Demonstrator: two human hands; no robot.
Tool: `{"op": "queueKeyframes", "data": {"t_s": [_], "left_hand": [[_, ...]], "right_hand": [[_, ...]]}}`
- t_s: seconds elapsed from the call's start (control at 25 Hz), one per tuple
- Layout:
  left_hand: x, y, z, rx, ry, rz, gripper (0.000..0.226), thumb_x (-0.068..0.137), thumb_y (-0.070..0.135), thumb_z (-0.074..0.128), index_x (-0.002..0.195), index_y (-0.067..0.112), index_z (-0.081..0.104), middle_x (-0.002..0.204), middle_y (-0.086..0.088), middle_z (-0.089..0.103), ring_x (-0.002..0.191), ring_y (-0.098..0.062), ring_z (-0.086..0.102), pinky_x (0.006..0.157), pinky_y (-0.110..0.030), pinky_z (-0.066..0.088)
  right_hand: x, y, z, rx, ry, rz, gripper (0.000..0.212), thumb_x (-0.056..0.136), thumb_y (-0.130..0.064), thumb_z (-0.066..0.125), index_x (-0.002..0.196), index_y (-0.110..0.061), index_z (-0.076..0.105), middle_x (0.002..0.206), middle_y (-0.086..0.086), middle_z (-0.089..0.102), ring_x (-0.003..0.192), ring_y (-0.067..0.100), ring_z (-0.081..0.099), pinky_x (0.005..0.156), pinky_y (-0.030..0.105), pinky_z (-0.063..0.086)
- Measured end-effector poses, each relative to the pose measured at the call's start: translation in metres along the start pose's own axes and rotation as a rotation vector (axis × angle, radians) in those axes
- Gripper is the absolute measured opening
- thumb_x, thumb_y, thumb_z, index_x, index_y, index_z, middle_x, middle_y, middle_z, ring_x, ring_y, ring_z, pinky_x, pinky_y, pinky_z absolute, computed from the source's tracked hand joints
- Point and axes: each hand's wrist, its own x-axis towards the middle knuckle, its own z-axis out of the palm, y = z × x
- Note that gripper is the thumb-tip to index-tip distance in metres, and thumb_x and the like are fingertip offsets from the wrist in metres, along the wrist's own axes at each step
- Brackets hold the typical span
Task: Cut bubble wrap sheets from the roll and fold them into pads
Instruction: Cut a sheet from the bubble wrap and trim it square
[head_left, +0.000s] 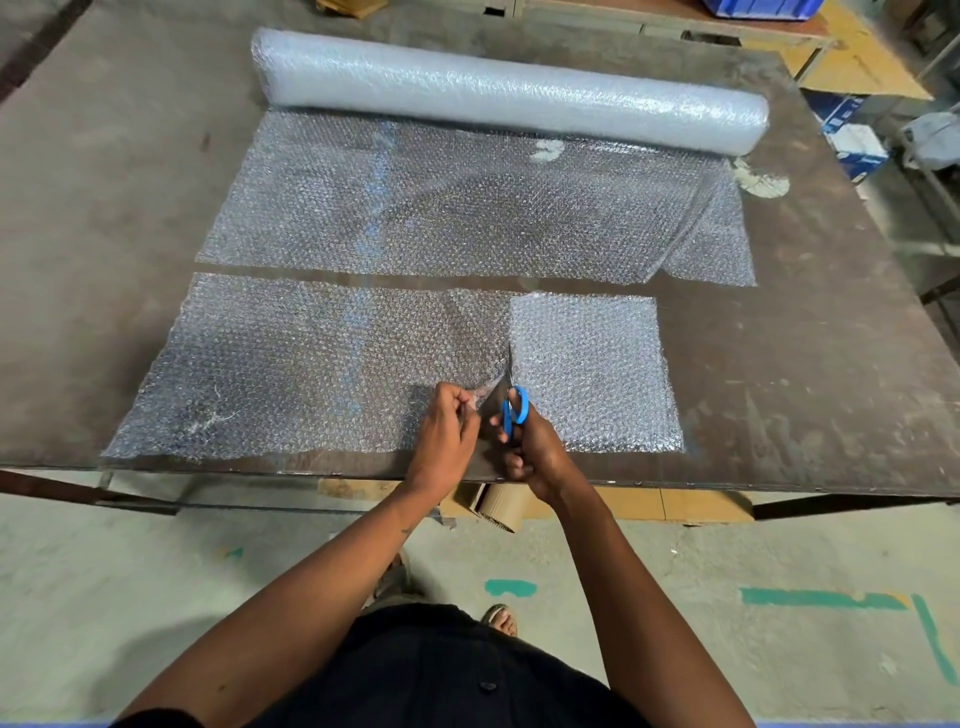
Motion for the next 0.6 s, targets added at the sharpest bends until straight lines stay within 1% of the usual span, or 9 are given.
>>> {"op": "queueKeyframes", "data": {"t_s": [0.12,0.24,0.32,0.4,0.48,0.52,0.6], "left_hand": [[0.000,-0.004,-0.001,-0.002,-0.020,-0.001,0.011,0.108,0.021,0.050,0.109,0.024,0.039,0.099,0.002,0.055,0.086,-0.012,0.058,0.070,-0.018,0.041],[-0.001,-0.007,-0.002,-0.018,-0.030,-0.020,0.009,0.108,0.022,0.048,0.110,0.021,0.040,0.100,0.001,0.056,0.087,-0.013,0.058,0.070,-0.027,0.046],[0.000,-0.007,-0.003,-0.027,-0.036,-0.034,0.009,0.108,0.022,0.048,0.111,0.021,0.040,0.100,0.000,0.057,0.088,-0.013,0.059,0.072,-0.031,0.049],[0.002,-0.006,-0.005,-0.029,-0.016,-0.063,0.010,0.107,0.019,0.049,0.110,0.021,0.040,0.098,0.001,0.057,0.084,-0.011,0.059,0.069,-0.029,0.047],[0.004,-0.006,-0.006,-0.052,0.025,-0.077,0.011,0.107,0.014,0.051,0.109,0.019,0.041,0.090,0.001,0.057,0.073,-0.010,0.057,0.060,-0.026,0.042],[0.005,-0.006,-0.008,-0.077,0.037,-0.079,0.011,0.107,0.013,0.051,0.108,0.018,0.041,0.086,0.001,0.057,0.067,-0.012,0.056,0.057,-0.026,0.041],[0.006,-0.005,-0.012,-0.118,0.037,-0.107,0.009,0.108,0.012,0.049,0.109,0.016,0.040,0.083,0.001,0.057,0.061,-0.016,0.054,0.051,-0.033,0.041]], "right_hand": [[0.000,0.001,0.003,0.000,0.019,-0.055,0.053,0.101,-0.065,0.057,0.101,-0.012,0.064,0.069,-0.001,0.051,0.043,0.012,0.028,0.043,0.019,0.019],[-0.001,0.003,0.007,-0.006,0.028,-0.094,0.045,0.107,-0.054,0.054,0.095,-0.011,0.063,0.064,-0.001,0.048,0.041,0.012,0.029,0.041,0.020,0.022],[-0.003,0.002,0.008,-0.022,0.034,-0.092,0.044,0.108,-0.052,0.053,0.093,-0.012,0.062,0.063,0.000,0.047,0.041,0.012,0.029,0.041,0.019,0.022],[-0.005,0.000,0.009,-0.021,0.039,-0.059,0.048,0.107,-0.057,0.052,0.091,-0.013,0.063,0.067,0.002,0.048,0.041,0.013,0.029,0.040,0.018,0.020],[-0.007,-0.003,0.008,0.011,0.017,-0.005,0.058,0.105,-0.067,0.044,0.090,-0.014,0.061,0.070,0.002,0.049,0.042,0.014,0.030,0.041,0.019,0.016],[-0.008,-0.004,0.007,0.032,0.001,0.015,0.063,0.103,-0.073,0.039,0.090,-0.014,0.060,0.070,0.002,0.050,0.043,0.015,0.030,0.042,0.020,0.014],[-0.009,-0.004,0.005,0.049,-0.013,0.028,0.069,0.100,-0.078,0.035,0.090,-0.014,0.058,0.070,0.001,0.049,0.043,0.015,0.030,0.043,0.023,0.012]]}}
